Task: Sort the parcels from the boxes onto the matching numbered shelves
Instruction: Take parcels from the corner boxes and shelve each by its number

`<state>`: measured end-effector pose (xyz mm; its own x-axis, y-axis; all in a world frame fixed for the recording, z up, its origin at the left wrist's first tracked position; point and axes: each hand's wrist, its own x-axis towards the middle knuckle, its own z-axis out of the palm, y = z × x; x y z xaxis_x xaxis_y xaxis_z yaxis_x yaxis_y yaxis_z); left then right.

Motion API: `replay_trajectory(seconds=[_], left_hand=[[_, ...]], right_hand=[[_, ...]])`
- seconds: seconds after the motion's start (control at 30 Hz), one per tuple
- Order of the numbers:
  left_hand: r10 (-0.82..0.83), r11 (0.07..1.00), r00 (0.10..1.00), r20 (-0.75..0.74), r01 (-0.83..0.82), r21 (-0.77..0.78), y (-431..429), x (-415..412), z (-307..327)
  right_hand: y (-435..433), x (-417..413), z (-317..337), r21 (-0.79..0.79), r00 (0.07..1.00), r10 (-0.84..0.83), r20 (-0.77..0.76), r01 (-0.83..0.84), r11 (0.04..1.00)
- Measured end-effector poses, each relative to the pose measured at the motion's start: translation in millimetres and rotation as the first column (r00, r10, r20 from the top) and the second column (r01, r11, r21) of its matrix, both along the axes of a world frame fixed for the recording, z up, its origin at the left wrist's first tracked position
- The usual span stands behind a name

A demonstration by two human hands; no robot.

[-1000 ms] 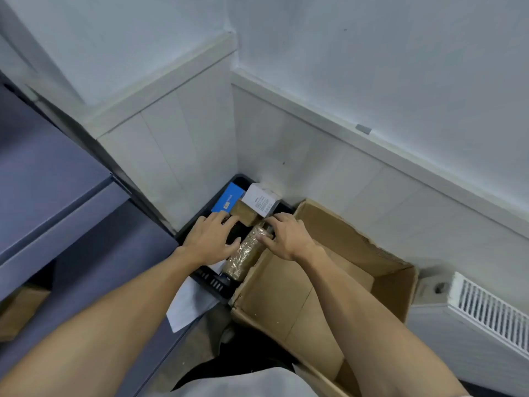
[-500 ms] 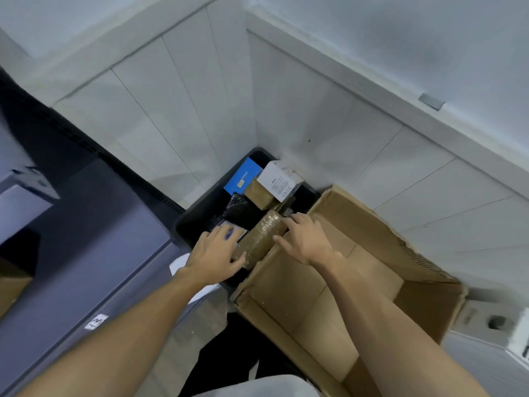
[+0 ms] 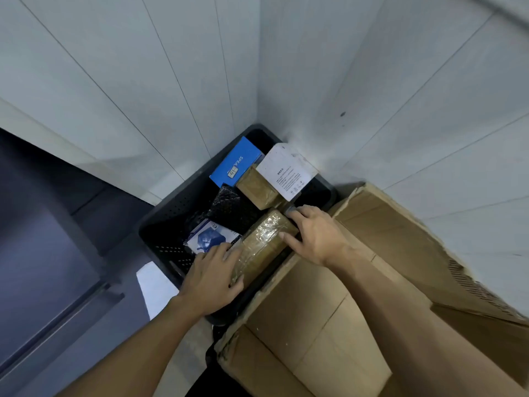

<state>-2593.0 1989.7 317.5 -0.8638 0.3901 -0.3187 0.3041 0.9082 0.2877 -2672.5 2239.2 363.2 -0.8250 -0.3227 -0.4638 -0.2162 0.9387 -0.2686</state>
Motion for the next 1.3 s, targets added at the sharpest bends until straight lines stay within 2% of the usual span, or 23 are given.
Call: replay_trajectory(seconds=[0.1, 0.27, 0.47, 0.67, 0.73, 0.87, 0.93, 1.07, 1.17, 1.23, 1.3], left_hand=[[0.009, 1.0, 1.0, -0.007, -0.009, 0.011, -2, -5, -40], [0.019, 1.0, 0.997, 0.071, -0.019, 0.002, 7, 2, -92], [0.155, 0.988, 0.975, 0.16, -0.157, 0.0, 17, 16, -119], [0.243, 0.949, 0.94, 0.241, -0.281, 0.14, 11, 19, -124], [0.242, 0.951, 0.945, 0.219, -0.275, 0.138, 11, 22, -124], [0.286, 0.952, 0.955, -0.078, -0.274, 0.136, 7, 31, -126], [0.288, 0.955, 0.941, -0.176, -0.269, 0.123, 5, 30, -122], [0.251, 0.967, 0.953, -0.171, -0.239, 0.086, 2, 28, -105], [0.279, 0.954, 0.95, -0.141, -0.256, 0.159, 0, 29, -93], [0.339, 0.922, 0.935, -0.102, -0.308, 0.236, -7, 23, -88], [0.479, 0.853, 0.875, -0.07, -0.446, 0.271, -19, 15, -88]], right_hand=[[-9, -21, -31, 0.024, 0.999, 0.016, 0.035, -0.017, 1.0], [-28, -40, -70, 0.14, 0.992, -0.017, 0.124, 0.0, 0.99], [-32, -35, -104, 0.13, 0.95, -0.186, 0.252, 0.158, 0.979], [-36, -32, -121, 0.085, 0.882, -0.354, 0.312, 0.346, 0.935], [-38, -35, -121, 0.077, 0.846, -0.429, 0.317, 0.428, 0.9], [-37, -35, -120, 0.02, 0.779, -0.537, 0.323, 0.562, 0.827], [-39, -34, -119, 0.007, 0.761, -0.566, 0.318, 0.595, 0.804], [-43, -36, -116, 0.004, 0.738, -0.595, 0.317, 0.627, 0.779], [-40, -36, -117, -0.042, 0.695, -0.616, 0.371, 0.675, 0.737], [-37, -32, -117, -0.087, 0.69, -0.599, 0.407, 0.682, 0.726], [-37, -28, -114, -0.155, 0.718, -0.543, 0.436, 0.654, 0.74]])
